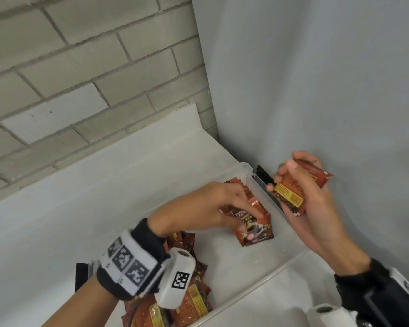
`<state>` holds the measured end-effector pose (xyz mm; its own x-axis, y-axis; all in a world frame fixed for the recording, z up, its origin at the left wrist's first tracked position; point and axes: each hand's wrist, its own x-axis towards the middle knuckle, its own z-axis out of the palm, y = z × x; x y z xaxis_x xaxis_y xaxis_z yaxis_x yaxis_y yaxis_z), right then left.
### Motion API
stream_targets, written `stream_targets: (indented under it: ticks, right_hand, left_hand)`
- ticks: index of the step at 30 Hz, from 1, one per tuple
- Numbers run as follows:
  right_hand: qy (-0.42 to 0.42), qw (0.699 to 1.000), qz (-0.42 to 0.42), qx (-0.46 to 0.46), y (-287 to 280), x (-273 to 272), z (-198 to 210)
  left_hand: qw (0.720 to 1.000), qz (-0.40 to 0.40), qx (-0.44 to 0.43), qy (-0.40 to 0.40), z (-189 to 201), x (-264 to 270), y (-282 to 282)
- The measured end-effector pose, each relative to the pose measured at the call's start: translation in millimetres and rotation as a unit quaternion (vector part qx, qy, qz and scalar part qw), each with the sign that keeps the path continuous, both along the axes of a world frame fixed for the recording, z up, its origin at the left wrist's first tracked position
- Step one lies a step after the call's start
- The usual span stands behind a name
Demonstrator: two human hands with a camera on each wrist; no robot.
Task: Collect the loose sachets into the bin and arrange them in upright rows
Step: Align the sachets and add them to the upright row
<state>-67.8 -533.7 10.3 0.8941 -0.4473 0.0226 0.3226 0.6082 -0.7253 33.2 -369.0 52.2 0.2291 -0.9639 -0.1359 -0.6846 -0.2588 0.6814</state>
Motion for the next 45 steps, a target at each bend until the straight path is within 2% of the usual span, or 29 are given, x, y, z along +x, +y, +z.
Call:
stream_targets:
  ticks: [4, 10, 14, 20, 27, 34, 39, 42, 45]
  right_hand:
    - [-0.008, 1.0, 0.003, -0.01, 0.1, -0.3, -1.4]
    - [0.0, 1.0, 0.008, -0.018, -0.5, -0.2, -1.5]
    - [-0.002, 1.0, 0.01, -0.006, -0.1, 0.0, 0.0]
    - [-0.038, 0.996, 0.054, 0.058, -0.9, -3.9, 1.1]
    - [-0.029, 0.995, 0.077, 0.062, 0.9, -7.0, 6.7]
    - [0.003, 0.995, 0.077, 0.058, 1.5, -6.7, 8.1]
    - [0.017, 0.995, 0.089, 0.047, 2.6, -4.3, 7.8]
    - [0.032, 0.995, 0.086, 0.032, 1.5, -3.2, 6.7]
    - [0.048, 0.995, 0.082, -0.008, 0.2, -2.3, 5.9]
  left_hand:
    - [0.991, -0.063, 0.014, -0.12, -30.5, -7.1, -17.3]
    - [0.961, -0.101, -0.041, -0.255, -60.3, -15.1, -27.6]
    - [0.948, -0.1, -0.078, -0.291, -65.2, -16.9, -27.2]
    - [0.937, -0.097, -0.072, -0.326, -66.1, -17.5, -24.7]
    - [0.925, -0.091, -0.041, -0.366, -66.9, -19.5, -22.6]
    - [0.928, -0.079, -0.027, -0.363, -66.1, -22.6, -22.4]
    - [0.954, -0.063, -0.043, -0.29, -63.4, -16.5, -20.5]
    - [0.969, -0.013, -0.068, -0.236, -51.7, -5.7, -16.8]
    - [0.975, 0.071, -0.106, -0.182, -35.0, 4.1, -11.0]
